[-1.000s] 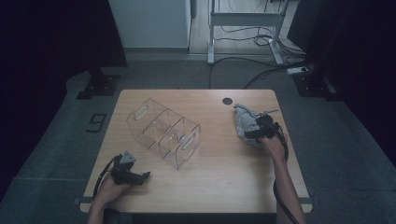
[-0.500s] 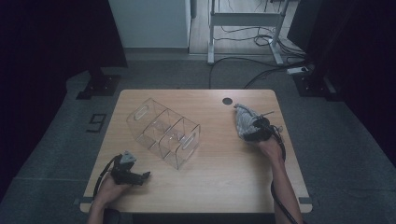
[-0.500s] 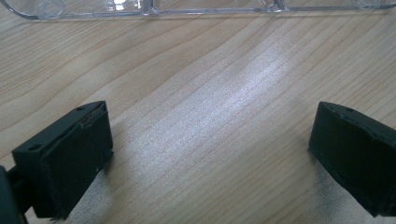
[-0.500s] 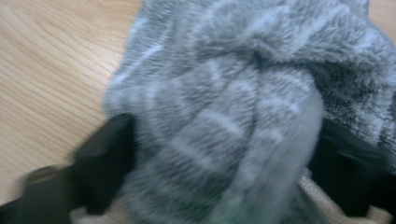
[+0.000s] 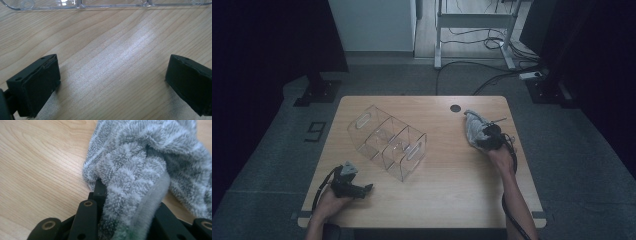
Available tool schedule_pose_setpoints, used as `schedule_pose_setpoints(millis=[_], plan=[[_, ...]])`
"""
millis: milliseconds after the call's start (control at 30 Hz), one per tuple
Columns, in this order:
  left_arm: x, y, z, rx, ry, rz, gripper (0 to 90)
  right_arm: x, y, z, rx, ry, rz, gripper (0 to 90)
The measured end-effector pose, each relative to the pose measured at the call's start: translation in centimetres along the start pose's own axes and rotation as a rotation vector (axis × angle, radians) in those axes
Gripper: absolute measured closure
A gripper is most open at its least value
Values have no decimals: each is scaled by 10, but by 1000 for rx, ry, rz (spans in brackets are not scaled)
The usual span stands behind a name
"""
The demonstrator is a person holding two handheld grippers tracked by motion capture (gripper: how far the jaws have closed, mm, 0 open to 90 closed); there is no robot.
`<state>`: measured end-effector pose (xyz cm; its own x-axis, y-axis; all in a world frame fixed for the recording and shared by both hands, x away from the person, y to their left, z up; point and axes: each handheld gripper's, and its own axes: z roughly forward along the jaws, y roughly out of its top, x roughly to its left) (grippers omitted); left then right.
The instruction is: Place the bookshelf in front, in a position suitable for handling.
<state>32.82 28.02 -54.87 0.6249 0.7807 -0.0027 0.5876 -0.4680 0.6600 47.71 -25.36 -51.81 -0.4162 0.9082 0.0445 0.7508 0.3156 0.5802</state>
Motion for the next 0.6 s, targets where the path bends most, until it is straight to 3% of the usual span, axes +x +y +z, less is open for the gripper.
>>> schedule_pose_setpoints(millis=[200, 600], plan=[[0, 0, 0, 0, 1, -2, 0, 1, 3, -14, -29, 4, -3, 725], [-1, 0, 0, 0, 6, -5, 0, 7, 12, -63, -75, 7, -37, 731]])
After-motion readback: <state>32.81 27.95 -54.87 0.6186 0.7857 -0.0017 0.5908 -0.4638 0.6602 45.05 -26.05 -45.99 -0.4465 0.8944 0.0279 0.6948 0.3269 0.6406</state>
